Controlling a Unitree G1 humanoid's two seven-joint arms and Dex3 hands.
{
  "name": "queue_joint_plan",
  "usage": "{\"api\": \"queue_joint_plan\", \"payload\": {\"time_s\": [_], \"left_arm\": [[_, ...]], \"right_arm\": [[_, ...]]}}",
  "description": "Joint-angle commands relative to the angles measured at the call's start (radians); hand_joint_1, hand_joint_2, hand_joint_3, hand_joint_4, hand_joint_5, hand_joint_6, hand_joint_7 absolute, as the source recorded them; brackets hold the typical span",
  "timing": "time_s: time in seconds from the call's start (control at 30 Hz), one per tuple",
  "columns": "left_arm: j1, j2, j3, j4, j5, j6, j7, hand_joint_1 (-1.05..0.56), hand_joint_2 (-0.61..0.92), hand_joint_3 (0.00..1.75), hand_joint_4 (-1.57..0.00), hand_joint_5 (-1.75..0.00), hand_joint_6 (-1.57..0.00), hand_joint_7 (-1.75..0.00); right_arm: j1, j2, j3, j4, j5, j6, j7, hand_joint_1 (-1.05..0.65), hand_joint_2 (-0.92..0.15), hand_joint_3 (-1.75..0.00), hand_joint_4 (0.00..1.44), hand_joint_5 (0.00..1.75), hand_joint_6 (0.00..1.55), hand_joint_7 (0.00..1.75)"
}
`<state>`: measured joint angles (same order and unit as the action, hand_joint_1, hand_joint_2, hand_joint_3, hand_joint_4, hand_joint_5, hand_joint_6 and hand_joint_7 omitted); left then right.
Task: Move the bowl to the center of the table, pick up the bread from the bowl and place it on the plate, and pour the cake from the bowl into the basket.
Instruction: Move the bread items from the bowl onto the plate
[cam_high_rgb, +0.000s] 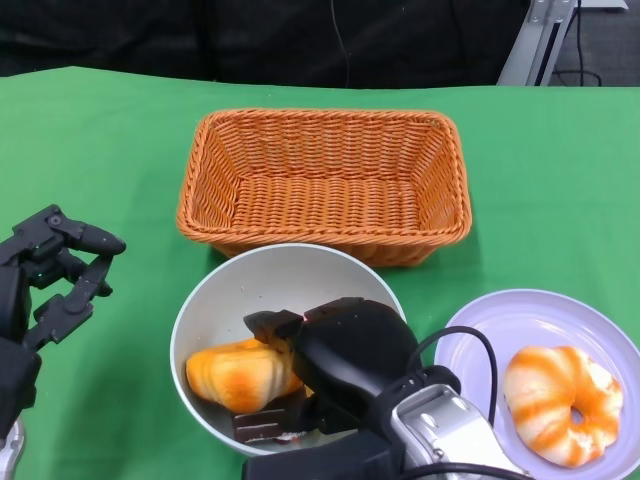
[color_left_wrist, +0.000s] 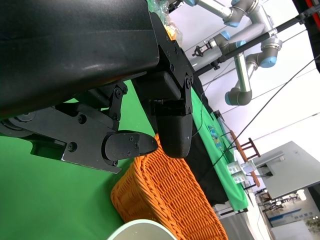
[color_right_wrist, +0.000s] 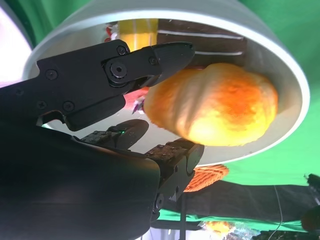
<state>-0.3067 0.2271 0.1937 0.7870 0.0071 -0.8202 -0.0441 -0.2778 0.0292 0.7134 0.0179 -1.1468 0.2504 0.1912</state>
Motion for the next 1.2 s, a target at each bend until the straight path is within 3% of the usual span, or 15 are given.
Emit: {"api": "queue_joint_plan", "payload": {"time_s": [0.03, 0.3, 0.4, 0.57, 0.67, 0.77, 0.83, 0.93, 1.0, 1.2], "left_arm": [[0.007, 0.012, 0.002, -0.008, -0.001, -0.003, 0.009, -0.1, 0.92, 0.44, -0.74, -1.52, -0.74, -1.14], [0.011, 0.011, -0.002, -0.016, 0.006, -0.005, 0.014, -0.09, 0.92, 0.44, -0.74, -1.52, -0.75, -1.16], [0.015, 0.011, -0.005, -0.021, 0.008, -0.005, 0.017, -0.09, 0.92, 0.43, -0.74, -1.51, -0.74, -1.16], [0.015, 0.008, -0.006, -0.024, -0.002, -0.001, 0.008, -0.09, 0.92, 0.43, -0.74, -1.49, -0.74, -1.15], [0.015, 0.007, -0.008, -0.04, -0.005, 0.012, 0.007, -0.1, 0.92, 0.43, -0.75, -1.49, -0.74, -1.15], [0.018, 0.006, -0.009, -0.065, -0.01, 0.03, 0.004, -0.11, 0.92, 0.42, -0.76, -1.5, -0.74, -1.16], [0.016, 0.005, -0.007, -0.073, -0.019, 0.037, -0.002, -0.1, 0.92, 0.42, -0.75, -1.5, -0.74, -1.16], [0.019, 0.005, -0.007, -0.096, -0.023, 0.054, -0.003, -0.09, 0.92, 0.42, -0.75, -1.5, -0.74, -1.15], [0.022, 0.008, -0.009, -0.109, -0.019, 0.059, -0.001, -0.09, 0.92, 0.43, -0.74, -1.5, -0.73, -1.14], [0.026, 0.007, -0.009, -0.131, -0.007, 0.078, 0.011, -0.08, 0.92, 0.44, -0.76, -1.5, -0.75, -1.14]], "right_arm": [[-0.035, 0.013, -0.003, 0.036, 0.024, 0.009, 0.007, -0.85, -0.92, -0.12, 0.43, 0.0, 0.3, 0.0], [-0.091, 0.044, 0.018, 0.139, 0.041, 0.043, 0.024, -0.84, -0.92, -0.11, 0.46, 0.01, 0.3, 0.0], [-0.11, 0.058, 0.026, 0.188, 0.047, 0.046, 0.004, -0.8, -0.92, -0.11, 0.55, 0.06, 0.35, 0.02], [-0.123, 0.067, -0.002, 0.255, 0.121, 0.002, -0.064, -0.55, -0.92, -0.12, 0.8, 0.2, 0.59, 0.11], [-0.132, 0.062, -0.027, 0.307, 0.193, -0.058, -0.119, -0.42, -0.92, -0.04, 0.94, 0.29, 0.74, 0.11], [-0.137, 0.061, -0.04, 0.337, 0.239, -0.101, -0.166, -0.35, -0.89, 0.0, 0.89, 0.7, 0.95, 0.09], [-0.138, 0.061, -0.051, 0.352, 0.274, -0.135, -0.193, -0.32, -0.88, 0.0, 0.92, 0.86, 1.03, 0.09], [-0.137, 0.054, -0.058, 0.356, 0.304, -0.167, -0.221, -0.29, -0.88, 0.0, 0.93, 1.08, 1.07, 0.04], [-0.135, 0.05, -0.063, 0.354, 0.318, -0.183, -0.237, -0.29, -0.9, 0.0, 0.84, 1.32, 1.09, 0.02], [-0.13, 0.047, -0.071, 0.349, 0.336, -0.188, -0.265, -0.23, -0.91, 0.0, 0.67, 1.66, 1.15, 0.04]]}}
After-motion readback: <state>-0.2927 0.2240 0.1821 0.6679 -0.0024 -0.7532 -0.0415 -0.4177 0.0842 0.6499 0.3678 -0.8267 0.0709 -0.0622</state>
